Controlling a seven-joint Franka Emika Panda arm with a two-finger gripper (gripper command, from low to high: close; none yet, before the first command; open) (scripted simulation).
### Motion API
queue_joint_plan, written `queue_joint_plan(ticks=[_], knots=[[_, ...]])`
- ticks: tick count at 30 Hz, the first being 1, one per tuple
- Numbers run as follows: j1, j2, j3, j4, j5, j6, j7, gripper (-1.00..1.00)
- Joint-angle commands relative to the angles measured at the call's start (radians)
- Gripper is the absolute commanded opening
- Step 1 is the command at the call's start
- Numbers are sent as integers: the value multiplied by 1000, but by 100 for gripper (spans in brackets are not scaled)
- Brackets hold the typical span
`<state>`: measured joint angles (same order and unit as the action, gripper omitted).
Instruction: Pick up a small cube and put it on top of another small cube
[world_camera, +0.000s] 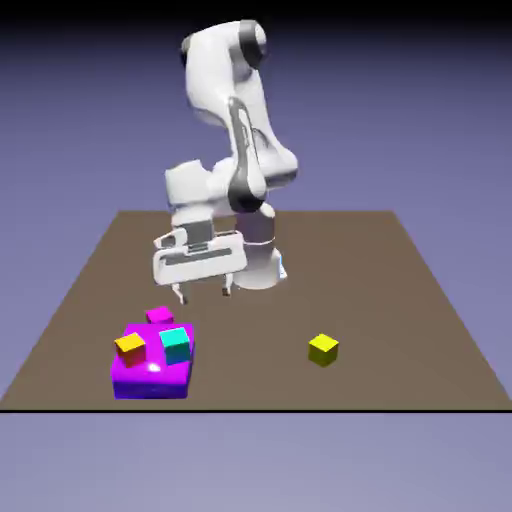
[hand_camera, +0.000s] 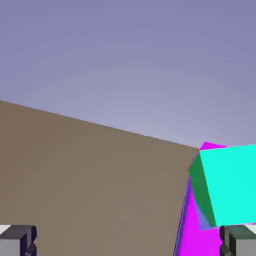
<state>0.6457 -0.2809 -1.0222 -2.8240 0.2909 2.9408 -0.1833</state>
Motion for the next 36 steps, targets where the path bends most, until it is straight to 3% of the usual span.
queue_joint_plan(ticks=[1,25,36], knots=[[23,10,-36,-1,10,-3,-33,0],[562,256,-906,-12,258,-85,-819,0],[891,77,-1304,5,-12,72,-652,0]])
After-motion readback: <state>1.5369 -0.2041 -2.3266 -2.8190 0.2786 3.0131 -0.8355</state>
